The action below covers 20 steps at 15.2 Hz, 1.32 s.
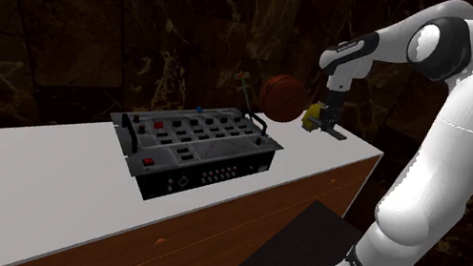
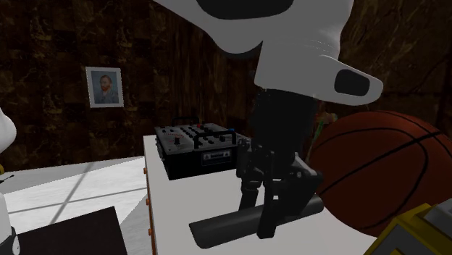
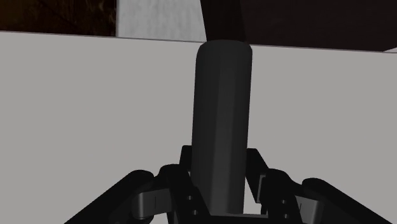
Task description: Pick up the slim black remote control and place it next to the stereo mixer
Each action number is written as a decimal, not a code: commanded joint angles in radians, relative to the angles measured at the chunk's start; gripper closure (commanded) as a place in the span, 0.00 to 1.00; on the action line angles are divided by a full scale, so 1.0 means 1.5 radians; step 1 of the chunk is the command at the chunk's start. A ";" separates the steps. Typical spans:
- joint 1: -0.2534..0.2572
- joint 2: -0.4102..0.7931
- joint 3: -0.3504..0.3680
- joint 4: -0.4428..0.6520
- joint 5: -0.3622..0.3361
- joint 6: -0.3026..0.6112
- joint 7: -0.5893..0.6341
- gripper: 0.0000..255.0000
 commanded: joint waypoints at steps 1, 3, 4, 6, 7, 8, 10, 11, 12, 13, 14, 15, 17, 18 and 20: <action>0.001 -0.005 0.000 0.012 -0.002 -0.016 0.001 1.00; 0.001 -0.011 0.000 0.023 -0.005 -0.033 0.002 1.00; 0.002 -0.013 0.000 0.029 -0.006 -0.042 0.002 1.00; 0.002 -0.019 0.000 0.042 -0.008 -0.059 0.003 1.00; 0.003 -0.021 0.000 0.049 -0.009 -0.067 0.003 1.00; 0.003 -0.023 0.000 0.055 -0.010 -0.076 0.003 1.00; 0.003 -0.027 0.000 0.069 -0.012 -0.093 0.003 1.00; 0.004 -0.028 0.000 0.077 -0.012 -0.102 0.003 1.00; 0.004 -0.030 0.000 0.084 -0.013 -0.111 0.003 1.00; 0.004 -0.031 0.000 0.092 -0.014 -0.119 0.003 1.00; 0.004 -0.032 0.000 0.099 -0.014 -0.128 0.003 1.00; 0.004 -0.033 0.000 0.107 -0.015 -0.137 0.003 1.00; 0.004 -0.035 0.001 0.123 -0.015 -0.155 0.002 1.00; 0.004 -0.036 0.001 0.132 -0.015 -0.163 0.002 1.00; 0.004 -0.036 0.001 0.149 -0.016 -0.181 0.001 1.00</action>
